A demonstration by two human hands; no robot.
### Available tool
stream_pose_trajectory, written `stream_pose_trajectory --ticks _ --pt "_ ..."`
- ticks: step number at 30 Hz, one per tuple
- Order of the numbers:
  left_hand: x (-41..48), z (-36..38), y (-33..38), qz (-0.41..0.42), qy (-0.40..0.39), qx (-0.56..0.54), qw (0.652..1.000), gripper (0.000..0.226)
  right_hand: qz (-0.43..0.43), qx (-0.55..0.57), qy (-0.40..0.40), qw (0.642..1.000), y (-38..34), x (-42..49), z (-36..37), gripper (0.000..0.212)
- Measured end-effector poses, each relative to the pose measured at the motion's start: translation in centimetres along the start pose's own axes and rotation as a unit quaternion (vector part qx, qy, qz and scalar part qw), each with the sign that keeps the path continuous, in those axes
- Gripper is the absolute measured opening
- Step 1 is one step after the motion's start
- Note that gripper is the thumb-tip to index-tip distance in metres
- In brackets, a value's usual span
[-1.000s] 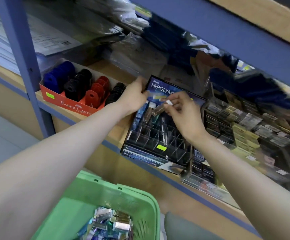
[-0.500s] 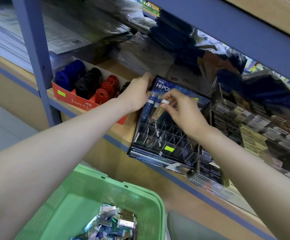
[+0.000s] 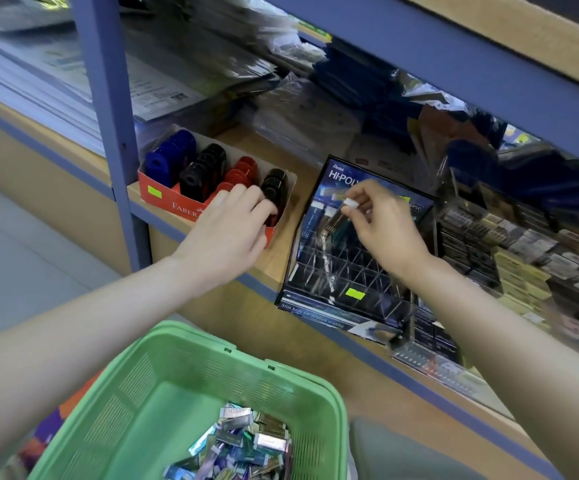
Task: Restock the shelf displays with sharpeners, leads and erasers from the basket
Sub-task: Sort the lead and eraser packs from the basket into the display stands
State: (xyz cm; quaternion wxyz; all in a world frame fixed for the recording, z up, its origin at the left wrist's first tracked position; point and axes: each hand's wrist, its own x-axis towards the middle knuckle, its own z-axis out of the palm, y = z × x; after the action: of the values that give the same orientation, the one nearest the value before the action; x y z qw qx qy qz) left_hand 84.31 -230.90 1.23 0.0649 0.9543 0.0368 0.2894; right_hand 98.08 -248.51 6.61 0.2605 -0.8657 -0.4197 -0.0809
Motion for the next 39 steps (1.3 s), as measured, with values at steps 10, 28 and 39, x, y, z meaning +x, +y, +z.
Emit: stream_pose_trajectory --ticks 10,28,39 --pt "-3.1 1.2 -1.3 -0.019 -0.079 0.02 0.997 0.05 -0.016 -0.043 -0.081 0.996 -0.3 0.8 0.8 0.008" --pt "-2.7 1.2 -1.2 -0.039 -0.134 0.02 0.99 0.055 -0.008 -0.155 -0.03 0.987 -0.4 1.2 3.1 0.018" --pt "-11.0 -0.2 -0.5 -0.043 -0.068 0.013 0.997 0.038 -0.118 -0.14 0.013 0.983 -4.5 -6.8 1.7 0.031"
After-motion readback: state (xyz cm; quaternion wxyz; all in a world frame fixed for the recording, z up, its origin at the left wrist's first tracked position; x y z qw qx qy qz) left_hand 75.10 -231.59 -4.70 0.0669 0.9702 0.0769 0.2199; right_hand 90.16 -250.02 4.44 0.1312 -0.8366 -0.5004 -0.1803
